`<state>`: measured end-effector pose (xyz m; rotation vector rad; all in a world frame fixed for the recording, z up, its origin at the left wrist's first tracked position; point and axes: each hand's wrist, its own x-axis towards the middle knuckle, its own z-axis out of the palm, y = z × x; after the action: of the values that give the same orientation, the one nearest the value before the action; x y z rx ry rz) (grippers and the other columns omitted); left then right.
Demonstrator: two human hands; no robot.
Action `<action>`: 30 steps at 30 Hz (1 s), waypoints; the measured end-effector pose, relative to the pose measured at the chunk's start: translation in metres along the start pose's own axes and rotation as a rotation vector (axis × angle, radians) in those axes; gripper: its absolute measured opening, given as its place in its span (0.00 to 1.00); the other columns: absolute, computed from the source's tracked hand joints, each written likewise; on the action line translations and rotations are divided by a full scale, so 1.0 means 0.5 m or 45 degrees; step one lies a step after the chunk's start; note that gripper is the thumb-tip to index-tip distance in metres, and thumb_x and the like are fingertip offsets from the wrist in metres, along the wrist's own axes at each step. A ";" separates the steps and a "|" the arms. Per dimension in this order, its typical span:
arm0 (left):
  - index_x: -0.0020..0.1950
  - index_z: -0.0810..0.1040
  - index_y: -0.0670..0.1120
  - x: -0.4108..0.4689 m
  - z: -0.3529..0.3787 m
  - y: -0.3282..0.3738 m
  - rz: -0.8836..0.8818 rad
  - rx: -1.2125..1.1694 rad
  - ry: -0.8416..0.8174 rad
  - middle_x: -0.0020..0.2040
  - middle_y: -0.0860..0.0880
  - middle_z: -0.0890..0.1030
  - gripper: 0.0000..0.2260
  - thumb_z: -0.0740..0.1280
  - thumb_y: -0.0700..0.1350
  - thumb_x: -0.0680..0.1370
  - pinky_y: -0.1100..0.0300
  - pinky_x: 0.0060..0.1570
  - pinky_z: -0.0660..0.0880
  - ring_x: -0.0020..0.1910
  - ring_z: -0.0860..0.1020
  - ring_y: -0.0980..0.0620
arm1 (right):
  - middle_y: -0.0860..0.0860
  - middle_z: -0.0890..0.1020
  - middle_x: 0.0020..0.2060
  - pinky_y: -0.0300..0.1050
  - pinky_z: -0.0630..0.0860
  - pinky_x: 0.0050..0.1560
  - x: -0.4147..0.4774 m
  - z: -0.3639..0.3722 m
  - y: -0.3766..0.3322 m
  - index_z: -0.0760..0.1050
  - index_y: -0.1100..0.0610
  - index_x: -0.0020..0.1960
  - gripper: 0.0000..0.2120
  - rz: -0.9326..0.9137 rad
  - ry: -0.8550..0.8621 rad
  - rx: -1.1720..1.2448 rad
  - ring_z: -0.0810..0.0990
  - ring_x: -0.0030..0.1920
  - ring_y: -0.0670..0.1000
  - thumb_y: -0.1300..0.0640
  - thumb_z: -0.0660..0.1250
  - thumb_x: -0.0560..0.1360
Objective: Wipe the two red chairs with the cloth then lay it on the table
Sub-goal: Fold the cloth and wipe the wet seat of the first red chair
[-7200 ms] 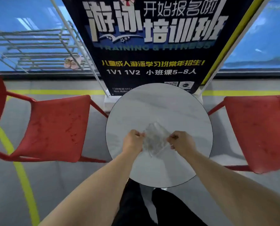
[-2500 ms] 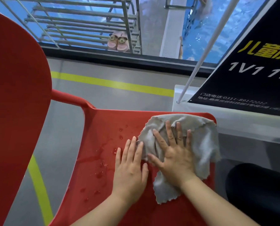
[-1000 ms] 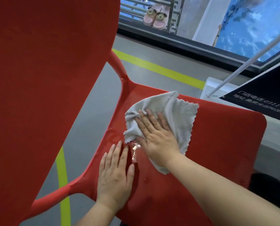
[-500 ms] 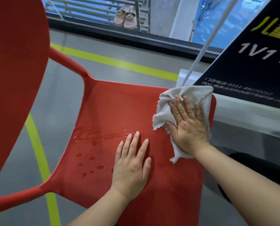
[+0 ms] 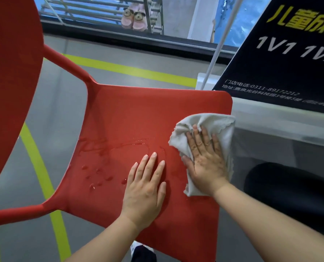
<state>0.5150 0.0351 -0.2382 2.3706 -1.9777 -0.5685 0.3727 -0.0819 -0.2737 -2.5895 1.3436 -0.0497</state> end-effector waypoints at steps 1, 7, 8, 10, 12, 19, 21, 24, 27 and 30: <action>0.67 0.71 0.44 -0.007 -0.002 -0.004 0.002 -0.012 0.000 0.69 0.43 0.70 0.22 0.53 0.50 0.76 0.49 0.66 0.57 0.69 0.66 0.42 | 0.55 0.56 0.72 0.49 0.39 0.72 -0.017 0.003 -0.013 0.55 0.60 0.72 0.29 0.013 -0.020 -0.006 0.55 0.73 0.58 0.45 0.49 0.76; 0.68 0.69 0.42 -0.048 -0.014 -0.050 0.000 -0.014 -0.001 0.70 0.43 0.69 0.24 0.52 0.48 0.75 0.51 0.68 0.55 0.70 0.66 0.43 | 0.53 0.53 0.74 0.49 0.40 0.74 -0.125 0.024 -0.096 0.52 0.57 0.74 0.28 0.013 -0.168 0.053 0.35 0.75 0.47 0.44 0.46 0.78; 0.69 0.68 0.42 -0.053 -0.014 -0.059 -0.002 -0.010 -0.010 0.70 0.43 0.69 0.24 0.51 0.48 0.75 0.51 0.70 0.55 0.70 0.65 0.44 | 0.53 0.54 0.74 0.49 0.41 0.74 -0.139 0.026 -0.107 0.54 0.58 0.74 0.28 0.018 -0.178 0.049 0.35 0.75 0.47 0.44 0.46 0.78; 0.70 0.65 0.43 -0.063 -0.013 -0.079 -0.003 -0.010 -0.042 0.72 0.44 0.65 0.26 0.49 0.50 0.75 0.51 0.72 0.54 0.72 0.61 0.46 | 0.54 0.57 0.74 0.49 0.43 0.74 -0.163 0.027 -0.131 0.56 0.58 0.74 0.28 0.030 -0.201 0.041 0.36 0.75 0.47 0.44 0.43 0.79; 0.72 0.61 0.44 -0.068 -0.011 -0.094 0.013 -0.045 -0.066 0.74 0.46 0.60 0.27 0.45 0.54 0.75 0.52 0.72 0.51 0.74 0.56 0.48 | 0.54 0.58 0.74 0.49 0.43 0.74 -0.180 0.025 -0.152 0.58 0.58 0.73 0.27 0.023 -0.204 0.088 0.36 0.76 0.48 0.45 0.45 0.79; 0.73 0.56 0.48 -0.068 -0.040 -0.106 -0.033 -0.254 -0.003 0.75 0.49 0.58 0.29 0.43 0.55 0.74 0.54 0.73 0.51 0.74 0.55 0.52 | 0.45 0.80 0.57 0.31 0.67 0.63 -0.170 -0.074 -0.176 0.75 0.46 0.59 0.13 0.457 -0.258 1.237 0.77 0.60 0.47 0.57 0.57 0.80; 0.73 0.56 0.47 -0.060 -0.049 -0.097 -0.010 -0.286 0.019 0.75 0.49 0.59 0.28 0.45 0.54 0.74 0.52 0.73 0.53 0.74 0.56 0.51 | 0.44 0.81 0.43 0.25 0.71 0.46 -0.143 -0.119 -0.141 0.77 0.45 0.48 0.12 0.582 -0.145 1.454 0.79 0.46 0.46 0.60 0.58 0.80; 0.74 0.55 0.47 -0.045 -0.047 -0.081 0.020 -0.251 0.016 0.75 0.48 0.58 0.28 0.44 0.54 0.75 0.51 0.73 0.51 0.74 0.55 0.51 | 0.41 0.78 0.56 0.27 0.70 0.55 -0.103 -0.149 -0.086 0.71 0.46 0.61 0.13 0.573 0.072 1.281 0.76 0.58 0.43 0.54 0.63 0.77; 0.74 0.56 0.46 -0.029 -0.031 -0.064 0.010 -0.155 -0.003 0.75 0.47 0.57 0.28 0.44 0.54 0.75 0.51 0.73 0.49 0.75 0.54 0.48 | 0.51 0.61 0.74 0.50 0.55 0.73 -0.072 -0.123 -0.063 0.58 0.52 0.74 0.33 0.460 0.185 0.624 0.56 0.75 0.50 0.41 0.63 0.74; 0.73 0.57 0.46 -0.014 -0.009 -0.048 -0.048 -0.112 0.006 0.75 0.46 0.58 0.27 0.46 0.54 0.76 0.50 0.72 0.50 0.74 0.56 0.46 | 0.52 0.41 0.76 0.55 0.40 0.76 -0.056 -0.052 -0.067 0.44 0.49 0.76 0.39 0.333 -0.127 0.310 0.35 0.75 0.52 0.35 0.55 0.73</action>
<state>0.5381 0.0458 -0.2374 2.3593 -1.8691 -0.6366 0.3798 -0.0455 -0.2390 -2.1736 1.5228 -0.0372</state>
